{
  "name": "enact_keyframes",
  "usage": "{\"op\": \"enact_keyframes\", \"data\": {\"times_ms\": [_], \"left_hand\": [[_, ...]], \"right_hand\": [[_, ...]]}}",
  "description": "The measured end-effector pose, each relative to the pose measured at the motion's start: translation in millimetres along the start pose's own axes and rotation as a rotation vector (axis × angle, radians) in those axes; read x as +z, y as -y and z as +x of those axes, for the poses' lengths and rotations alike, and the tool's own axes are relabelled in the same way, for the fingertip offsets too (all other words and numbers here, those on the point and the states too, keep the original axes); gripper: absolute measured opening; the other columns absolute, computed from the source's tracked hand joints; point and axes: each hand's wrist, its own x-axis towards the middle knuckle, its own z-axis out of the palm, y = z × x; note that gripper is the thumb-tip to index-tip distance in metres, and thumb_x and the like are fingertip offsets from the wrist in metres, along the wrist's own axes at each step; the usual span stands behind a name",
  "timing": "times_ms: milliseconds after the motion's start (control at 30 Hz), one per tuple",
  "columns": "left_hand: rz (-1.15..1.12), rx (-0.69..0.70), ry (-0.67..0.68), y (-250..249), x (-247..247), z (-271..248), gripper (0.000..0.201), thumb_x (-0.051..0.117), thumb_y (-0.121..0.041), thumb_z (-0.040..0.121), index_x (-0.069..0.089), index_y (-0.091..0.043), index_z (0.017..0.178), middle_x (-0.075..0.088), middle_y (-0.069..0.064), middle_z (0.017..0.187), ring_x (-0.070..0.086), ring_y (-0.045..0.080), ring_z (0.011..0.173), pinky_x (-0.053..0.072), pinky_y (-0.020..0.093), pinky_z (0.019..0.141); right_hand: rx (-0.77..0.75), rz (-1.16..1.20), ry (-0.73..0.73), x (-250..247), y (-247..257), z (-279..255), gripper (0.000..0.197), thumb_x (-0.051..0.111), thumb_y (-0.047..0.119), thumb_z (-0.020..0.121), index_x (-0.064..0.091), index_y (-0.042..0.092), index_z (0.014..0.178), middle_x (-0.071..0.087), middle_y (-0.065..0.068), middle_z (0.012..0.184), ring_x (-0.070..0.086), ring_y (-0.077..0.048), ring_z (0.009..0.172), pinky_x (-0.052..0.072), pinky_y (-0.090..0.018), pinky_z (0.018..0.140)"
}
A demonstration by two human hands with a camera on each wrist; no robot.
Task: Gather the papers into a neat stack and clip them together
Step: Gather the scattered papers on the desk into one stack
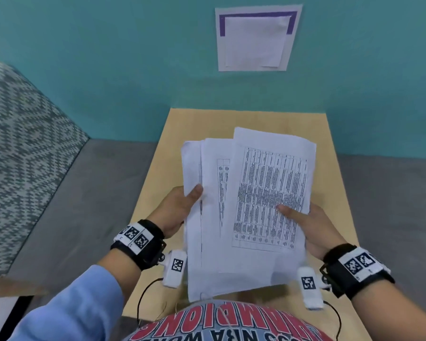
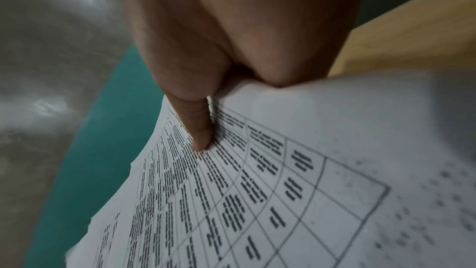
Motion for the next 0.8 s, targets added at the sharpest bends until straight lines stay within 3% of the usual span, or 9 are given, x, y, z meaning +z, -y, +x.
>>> {"op": "enact_keyframes", "data": {"times_ms": [33,133,200,333,500,633,700,800], "left_hand": [[0.005,0.009,0.001,0,1,-1,0.087,0.078,-0.07,0.073,0.068,-0.012,0.137,0.078,0.005,0.131,0.076,0.026,0.12,0.058,0.048,0.106],[0.021,0.026,-0.039,0,4,0,0.055,0.08,-0.041,0.087,0.072,-0.011,0.133,0.08,0.006,0.127,0.077,0.028,0.117,0.056,0.053,0.109],[0.02,0.033,-0.072,0,6,1,0.043,0.081,-0.029,0.092,0.074,-0.011,0.129,0.081,0.005,0.123,0.078,0.027,0.114,0.057,0.052,0.107],[-0.004,0.047,-0.153,0,11,5,0.045,0.091,-0.027,0.082,0.076,-0.014,0.124,0.084,0.001,0.115,0.08,0.024,0.108,0.061,0.047,0.1],[-0.044,0.109,-0.166,0,19,6,0.049,0.092,-0.027,0.076,0.077,-0.013,0.12,0.084,0.0,0.113,0.08,0.021,0.107,0.064,0.037,0.092],[-0.063,0.201,-0.176,1,26,4,0.048,0.092,-0.02,0.073,0.078,-0.009,0.118,0.084,0.002,0.114,0.08,0.02,0.106,0.065,0.032,0.089],[-0.095,0.24,-0.201,1,27,4,0.037,0.089,-0.008,0.079,0.079,-0.007,0.115,0.084,0.003,0.113,0.081,0.02,0.103,0.066,0.031,0.087],[-0.107,0.263,-0.19,5,28,10,0.026,0.086,-0.002,0.083,0.081,-0.014,0.105,0.085,-0.001,0.106,0.081,0.015,0.099,0.066,0.03,0.086]], "right_hand": [[0.019,0.017,0.01,0,1,-3,0.057,0.082,0.018,0.086,0.063,0.016,0.14,0.074,-0.007,0.134,0.068,-0.028,0.126,0.047,-0.06,0.111],[0.068,0.061,0.059,-1,5,-11,0.051,0.076,0.014,0.091,0.063,0.012,0.14,0.072,-0.011,0.136,0.068,-0.032,0.127,0.046,-0.062,0.112],[0.079,0.071,0.085,3,8,-17,0.047,0.072,0.011,0.093,0.063,0.009,0.139,0.072,-0.014,0.135,0.07,-0.033,0.124,0.051,-0.058,0.108],[0.025,0.007,0.14,15,13,-25,0.04,0.069,0.003,0.093,0.066,0.006,0.133,0.075,-0.014,0.13,0.072,-0.031,0.12,0.062,-0.044,0.093],[-0.15,-0.173,0.055,19,14,-29,0.052,0.082,0.01,0.081,0.068,0.01,0.131,0.078,-0.006,0.125,0.074,-0.025,0.117,0.053,-0.054,0.107],[-0.341,-0.189,-0.089,17,13,-31,0.074,0.09,0.016,0.076,0.052,0.017,0.14,0.073,-0.001,0.133,0.071,-0.023,0.121,0.057,-0.049,0.101],[-0.41,-0.187,-0.116,16,16,-36,0.062,0.086,0.011,0.08,0.059,0.012,0.136,0.076,-0.001,0.127,0.073,-0.02,0.116,0.061,-0.041,0.096],[-0.464,-0.279,-0.121,16,17,-40,0.028,0.082,0.008,0.084,0.078,0.009,0.111,0.083,0.01,0.105,0.077,-0.009,0.102,0.062,-0.027,0.087]]}}
